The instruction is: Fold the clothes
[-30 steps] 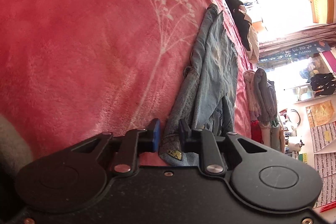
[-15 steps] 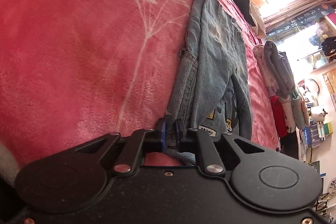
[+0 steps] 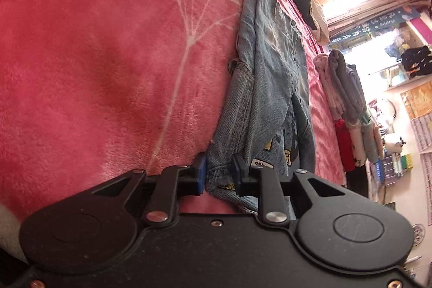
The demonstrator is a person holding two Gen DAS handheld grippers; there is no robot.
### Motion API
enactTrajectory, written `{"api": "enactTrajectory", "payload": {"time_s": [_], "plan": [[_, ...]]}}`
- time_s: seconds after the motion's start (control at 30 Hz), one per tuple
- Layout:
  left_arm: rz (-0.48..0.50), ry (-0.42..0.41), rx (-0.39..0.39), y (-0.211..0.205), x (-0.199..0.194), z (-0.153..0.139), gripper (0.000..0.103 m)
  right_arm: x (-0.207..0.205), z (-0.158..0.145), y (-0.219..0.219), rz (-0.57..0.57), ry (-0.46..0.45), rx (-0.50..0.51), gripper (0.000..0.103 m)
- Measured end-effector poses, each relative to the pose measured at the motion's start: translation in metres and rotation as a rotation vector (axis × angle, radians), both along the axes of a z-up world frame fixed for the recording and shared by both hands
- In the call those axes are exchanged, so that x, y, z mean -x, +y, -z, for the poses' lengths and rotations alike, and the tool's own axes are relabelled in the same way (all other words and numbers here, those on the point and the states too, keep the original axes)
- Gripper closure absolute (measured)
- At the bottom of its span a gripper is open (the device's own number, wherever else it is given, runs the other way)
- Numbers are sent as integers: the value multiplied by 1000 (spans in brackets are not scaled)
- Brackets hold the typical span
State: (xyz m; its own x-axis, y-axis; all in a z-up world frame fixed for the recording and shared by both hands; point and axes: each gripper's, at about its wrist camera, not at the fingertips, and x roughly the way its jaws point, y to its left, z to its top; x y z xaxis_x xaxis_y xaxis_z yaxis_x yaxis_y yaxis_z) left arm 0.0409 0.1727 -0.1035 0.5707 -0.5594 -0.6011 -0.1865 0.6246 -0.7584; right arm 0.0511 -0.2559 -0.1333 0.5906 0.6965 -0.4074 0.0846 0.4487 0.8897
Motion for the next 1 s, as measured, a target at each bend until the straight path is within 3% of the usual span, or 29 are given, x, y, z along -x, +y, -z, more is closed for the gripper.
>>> {"api": "enactTrajectory", "payload": {"time_s": [0.2,0.27,0.33,0.37,0.4,0.43,0.47,0.5,0.57,0.6,0.67,0.73,0.87,0.93,1.0], "plan": [[6,-40,8,-2,7,-8,98,-2,4,-1,-2,-3,-6,79],[20,-57,-6,-8,11,-14,98,1,3,-1,-1,-13,1,88],[31,-54,-46,-12,9,-18,98,3,1,-1,-1,-25,7,89],[36,-46,-50,-12,8,-20,94,2,2,-1,-4,-28,15,89],[41,-39,-55,-12,7,-23,77,2,1,0,-12,-36,26,89],[49,-39,-66,-12,7,-28,69,1,0,0,-19,-36,39,87],[70,-66,-99,-14,9,-38,51,1,-3,0,-26,-32,46,81],[96,-114,-153,-17,13,-53,49,0,-8,-1,-37,-33,53,76],[171,-208,-276,-23,19,-77,47,4,-24,-6,-52,-84,92,51],[217,-257,-356,-29,22,-87,46,6,-33,-9,-59,-116,130,48],[349,-359,-557,-47,29,-101,43,10,-51,-12,-92,-192,264,48],[537,-464,-805,-71,43,-101,41,16,-66,-6,-156,-292,461,48],[864,-635,-1273,-107,72,-66,41,33,-76,28,-346,-477,891,48],[960,-708,-1425,-114,79,-45,41,45,-69,47,-446,-560,1062,49],[987,-741,-1515,-116,82,-30,41,56,-64,64,-521,-640,1193,50]]}}
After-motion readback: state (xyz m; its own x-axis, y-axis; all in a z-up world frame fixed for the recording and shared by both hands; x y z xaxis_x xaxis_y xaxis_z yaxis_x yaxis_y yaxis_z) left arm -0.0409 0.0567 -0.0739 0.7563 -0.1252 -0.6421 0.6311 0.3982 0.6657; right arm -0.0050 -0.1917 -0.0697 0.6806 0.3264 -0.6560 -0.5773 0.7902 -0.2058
